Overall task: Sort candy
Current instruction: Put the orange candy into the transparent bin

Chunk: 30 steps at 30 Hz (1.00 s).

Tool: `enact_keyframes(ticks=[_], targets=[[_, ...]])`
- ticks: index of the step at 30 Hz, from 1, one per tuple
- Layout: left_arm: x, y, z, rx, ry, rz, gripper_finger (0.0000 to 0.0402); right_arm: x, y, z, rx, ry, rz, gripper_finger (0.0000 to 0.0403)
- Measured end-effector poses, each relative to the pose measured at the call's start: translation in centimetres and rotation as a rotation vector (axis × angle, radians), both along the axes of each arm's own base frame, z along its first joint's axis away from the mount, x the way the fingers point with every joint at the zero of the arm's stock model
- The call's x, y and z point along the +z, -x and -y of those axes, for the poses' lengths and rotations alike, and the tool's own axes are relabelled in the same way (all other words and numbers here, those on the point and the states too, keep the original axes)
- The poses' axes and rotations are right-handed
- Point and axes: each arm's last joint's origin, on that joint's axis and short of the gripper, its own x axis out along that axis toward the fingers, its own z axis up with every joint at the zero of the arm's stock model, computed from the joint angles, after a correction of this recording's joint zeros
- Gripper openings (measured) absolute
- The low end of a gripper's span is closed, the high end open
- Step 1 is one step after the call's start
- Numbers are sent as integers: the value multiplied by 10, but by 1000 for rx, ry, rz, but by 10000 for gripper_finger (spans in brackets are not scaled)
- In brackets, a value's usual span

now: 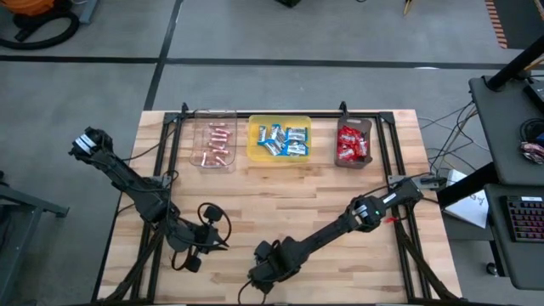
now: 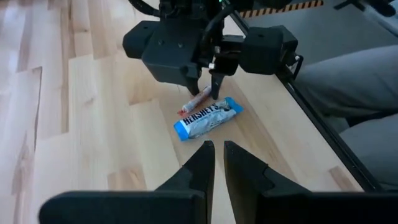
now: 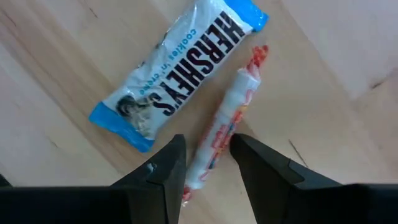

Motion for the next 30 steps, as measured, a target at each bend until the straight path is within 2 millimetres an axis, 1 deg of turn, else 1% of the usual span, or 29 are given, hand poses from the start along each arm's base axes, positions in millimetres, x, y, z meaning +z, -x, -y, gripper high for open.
enact_keyframes(ticks=[10,13,17,19,24,30], targets=[[2,1,-1,36,-19,30,20,-4,7,5,50,89,-65,136],[11,6,-4,106,-41,102,20,-4,8,6,50,94,-70,136],[28,16,-10,113,-14,170,20,-5,8,6,49,106,-67,132],[36,21,-15,114,13,199,20,-5,8,6,56,111,-69,116],[48,28,-22,102,31,251,20,-4,8,7,96,137,-62,36],[48,28,-22,103,32,250,20,1,7,9,126,144,-62,35]])
